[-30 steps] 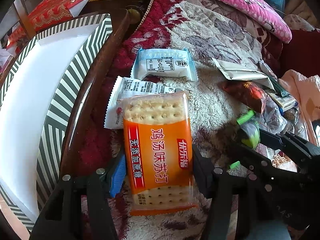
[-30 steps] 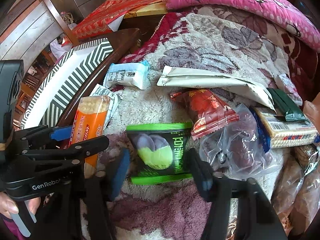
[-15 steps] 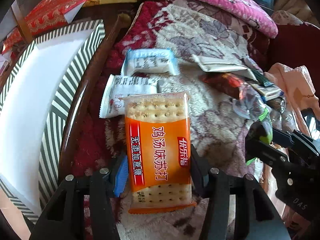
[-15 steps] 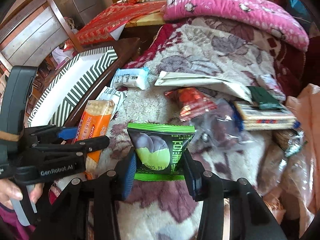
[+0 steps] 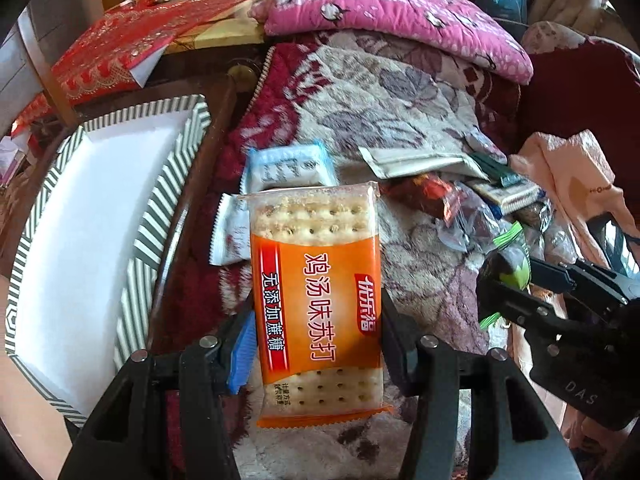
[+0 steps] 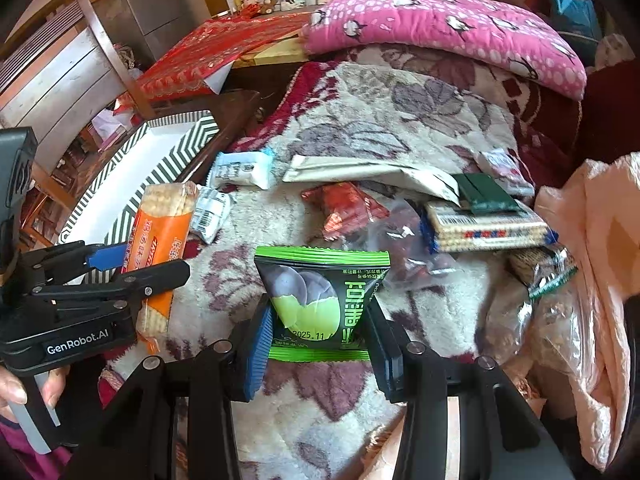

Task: Organize snacks
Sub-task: 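Carry the cracker pack with the left gripper while the right gripper carries the green pack over the tray, then open the left gripper to drop the crackers in the tray while the right gripper releases the green pack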

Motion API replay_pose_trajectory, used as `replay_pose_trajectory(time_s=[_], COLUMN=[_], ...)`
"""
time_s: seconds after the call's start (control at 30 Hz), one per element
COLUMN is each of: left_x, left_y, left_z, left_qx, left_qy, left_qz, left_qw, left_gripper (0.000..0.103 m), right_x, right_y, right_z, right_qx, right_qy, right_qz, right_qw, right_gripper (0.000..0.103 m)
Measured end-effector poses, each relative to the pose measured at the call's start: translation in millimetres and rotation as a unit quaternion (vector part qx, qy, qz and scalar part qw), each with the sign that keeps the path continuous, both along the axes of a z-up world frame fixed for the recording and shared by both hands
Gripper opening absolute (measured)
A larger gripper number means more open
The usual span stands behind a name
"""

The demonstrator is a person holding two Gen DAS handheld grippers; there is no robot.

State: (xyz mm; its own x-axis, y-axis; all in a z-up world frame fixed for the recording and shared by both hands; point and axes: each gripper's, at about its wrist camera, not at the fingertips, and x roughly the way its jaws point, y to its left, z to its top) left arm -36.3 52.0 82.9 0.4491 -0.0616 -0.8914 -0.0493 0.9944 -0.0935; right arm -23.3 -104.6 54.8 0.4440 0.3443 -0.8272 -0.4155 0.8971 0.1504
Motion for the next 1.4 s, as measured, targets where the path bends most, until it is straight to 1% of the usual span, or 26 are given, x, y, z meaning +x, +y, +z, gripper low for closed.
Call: replay_pose_trajectory(time_s=[0.1, 0.27, 0.47, 0.7, 0.87, 1.03, 1.13, 1.2, 1.4], left_x=[2.3, 3.8, 7.9, 8.1, 7.7, 7.6, 6.1, 4.8, 5.3], left_y=[11.6, 39.6, 88.4, 143.7, 175.5, 204.6, 218.7, 228.4, 243.2], left_z=[6.0, 16.2, 24.8, 23.8, 18.4, 6.7, -2.7, -10.4, -25.8], left_qx=[0.003, 0.010, 0.024, 0.031, 0.030, 0.033, 0.028, 0.018, 0.005], left_qy=[-0.005, -0.015, -0.022, -0.019, -0.012, 0.003, 0.014, 0.024, 0.041], left_qz=[0.011, 0.037, 0.080, 0.126, 0.158, 0.185, 0.199, 0.210, 0.227], left_qw=[0.9999, 0.9992, 0.9963, 0.9913, 0.9869, 0.9823, 0.9794, 0.9771, 0.9730], left_gripper=[0.053, 0.053, 0.053, 0.053, 0.053, 0.053, 0.053, 0.053, 0.053], right_x=[2.2, 9.6, 20.8, 33.8, 41.7, 48.1, 53.1, 57.0, 67.2], right_y=[10.6, 40.1, 93.7, 150.2, 191.7, 230.7, 251.1, 264.3, 290.3], right_z=[2.0, 7.8, 17.6, 26.5, 29.4, 26.9, 20.9, 14.7, -1.3], right_qx=[0.001, 0.000, 0.001, 0.005, 0.003, -0.003, -0.008, -0.011, -0.030], right_qy=[0.000, -0.002, -0.006, -0.009, -0.010, -0.008, -0.001, 0.007, 0.022], right_qz=[0.010, 0.039, 0.089, 0.135, 0.168, 0.200, 0.214, 0.221, 0.236], right_qw=[1.000, 0.999, 0.996, 0.991, 0.986, 0.980, 0.977, 0.975, 0.971], right_gripper=[0.047, 0.047, 0.047, 0.047, 0.047, 0.047, 0.047, 0.047, 0.047])
